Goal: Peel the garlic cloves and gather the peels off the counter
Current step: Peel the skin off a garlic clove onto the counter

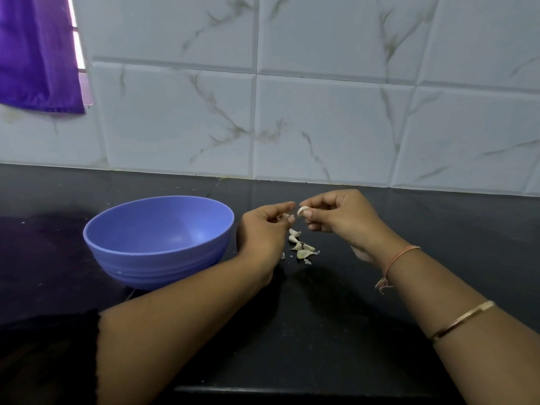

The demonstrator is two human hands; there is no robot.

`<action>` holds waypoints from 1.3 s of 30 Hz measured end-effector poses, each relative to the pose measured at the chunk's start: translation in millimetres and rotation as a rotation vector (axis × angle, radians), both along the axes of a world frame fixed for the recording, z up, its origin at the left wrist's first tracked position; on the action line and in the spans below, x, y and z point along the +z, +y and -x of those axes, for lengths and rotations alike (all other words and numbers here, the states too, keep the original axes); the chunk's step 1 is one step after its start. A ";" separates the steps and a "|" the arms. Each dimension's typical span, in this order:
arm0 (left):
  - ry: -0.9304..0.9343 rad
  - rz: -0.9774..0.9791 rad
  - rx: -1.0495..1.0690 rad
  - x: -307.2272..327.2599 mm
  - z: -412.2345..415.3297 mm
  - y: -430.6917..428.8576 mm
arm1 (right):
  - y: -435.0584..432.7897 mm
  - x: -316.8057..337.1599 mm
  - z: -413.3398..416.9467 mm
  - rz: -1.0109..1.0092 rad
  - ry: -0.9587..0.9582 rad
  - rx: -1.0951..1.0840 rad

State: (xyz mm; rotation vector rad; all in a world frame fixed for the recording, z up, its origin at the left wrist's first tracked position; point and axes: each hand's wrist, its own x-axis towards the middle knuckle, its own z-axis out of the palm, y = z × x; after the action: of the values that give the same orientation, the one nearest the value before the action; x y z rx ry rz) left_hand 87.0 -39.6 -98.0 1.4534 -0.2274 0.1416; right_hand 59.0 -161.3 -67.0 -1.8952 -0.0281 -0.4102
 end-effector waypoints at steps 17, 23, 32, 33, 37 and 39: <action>-0.020 -0.089 -0.010 -0.2 3.1 1.2 | -1.1 2.7 3.9 -0.211 0.132 0.104; -0.025 -0.095 0.021 0.9 2.3 1.4 | -0.5 4.1 6.2 -0.112 0.148 0.151; -0.013 -0.054 -0.044 4.2 7.5 2.0 | -4.4 3.0 4.9 0.197 -0.035 0.051; -0.011 -0.050 -0.054 4.8 8.1 2.1 | -5.2 3.4 4.3 0.210 -0.045 0.047; 0.026 -0.015 -0.065 4.9 8.5 2.2 | -6.0 2.6 1.3 0.145 -0.050 0.078; 0.047 0.001 -0.069 4.1 7.5 2.0 | -5.8 2.4 0.6 0.119 -0.065 0.097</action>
State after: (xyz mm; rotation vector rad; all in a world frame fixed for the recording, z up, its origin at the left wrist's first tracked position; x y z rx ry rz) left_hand 79.6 -37.6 -93.9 1.4445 -0.2382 0.0514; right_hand 58.4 -167.2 -64.6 -1.9883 -0.1904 -0.4112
